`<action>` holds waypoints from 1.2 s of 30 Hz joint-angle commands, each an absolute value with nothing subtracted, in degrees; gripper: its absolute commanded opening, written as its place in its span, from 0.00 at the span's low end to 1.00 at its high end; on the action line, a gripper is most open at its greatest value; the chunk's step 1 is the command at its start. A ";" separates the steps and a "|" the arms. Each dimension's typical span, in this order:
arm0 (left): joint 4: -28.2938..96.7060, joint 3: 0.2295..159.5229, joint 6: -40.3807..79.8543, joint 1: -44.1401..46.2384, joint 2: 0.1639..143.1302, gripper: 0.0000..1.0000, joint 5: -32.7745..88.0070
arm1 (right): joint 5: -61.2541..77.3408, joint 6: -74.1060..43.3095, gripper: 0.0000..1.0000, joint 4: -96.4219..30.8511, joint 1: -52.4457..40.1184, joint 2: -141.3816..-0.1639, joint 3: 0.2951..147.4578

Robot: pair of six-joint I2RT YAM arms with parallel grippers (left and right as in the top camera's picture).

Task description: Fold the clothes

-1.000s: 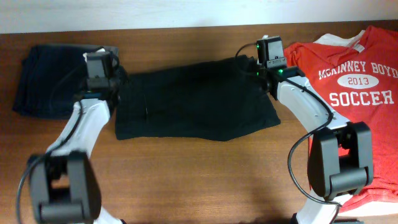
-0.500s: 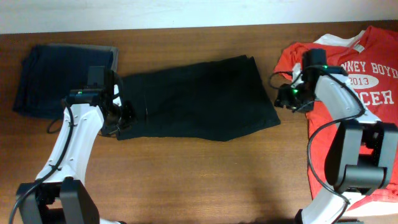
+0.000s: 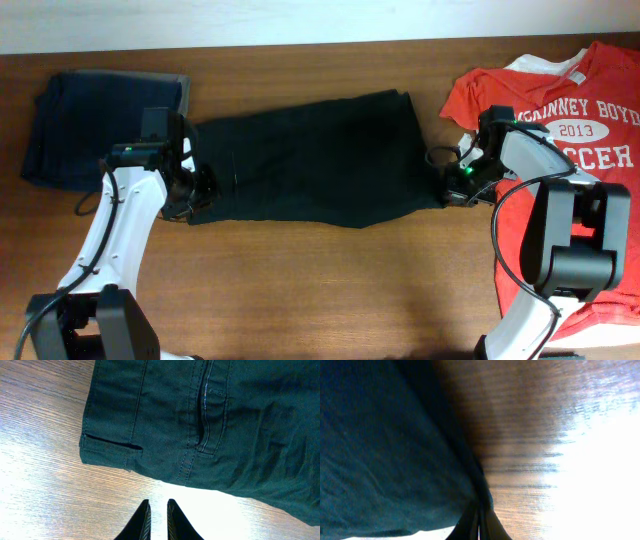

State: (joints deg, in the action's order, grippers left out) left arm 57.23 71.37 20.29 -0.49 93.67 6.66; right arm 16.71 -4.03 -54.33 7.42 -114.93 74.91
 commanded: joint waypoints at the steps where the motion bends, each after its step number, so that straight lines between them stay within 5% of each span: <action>1: 57.10 71.33 19.38 -0.43 93.91 0.12 6.20 | 6.02 -14.22 0.04 -58.00 8.25 -115.55 74.41; 11: 52.58 71.33 16.64 -0.40 93.91 0.03 9.19 | 2.57 -18.59 0.04 -73.82 10.48 -113.73 80.86; 15: 40.51 71.33 8.86 1.19 93.95 0.04 16.16 | 6.50 -13.96 0.18 -82.30 8.16 -113.71 95.79; 17: 34.04 71.33 8.40 3.09 95.35 0.02 16.16 | 9.82 -9.76 0.26 -77.89 4.97 -113.71 98.10; 19: 27.97 71.33 6.85 5.32 98.89 0.02 16.14 | 9.87 -9.23 0.05 -70.61 1.69 -113.89 97.47; 27: 4.36 71.35 2.94 6.96 116.73 0.02 8.93 | -0.40 -12.71 0.04 -36.69 -3.31 -118.21 87.20; 30: 1.10 71.35 2.92 6.72 119.07 0.02 4.32 | -2.46 -12.69 0.22 -28.38 -3.25 -122.54 86.35; 36: -0.05 71.35 0.75 6.22 121.82 0.01 1.76 | -1.26 -12.19 0.27 -24.56 -2.98 -131.04 86.37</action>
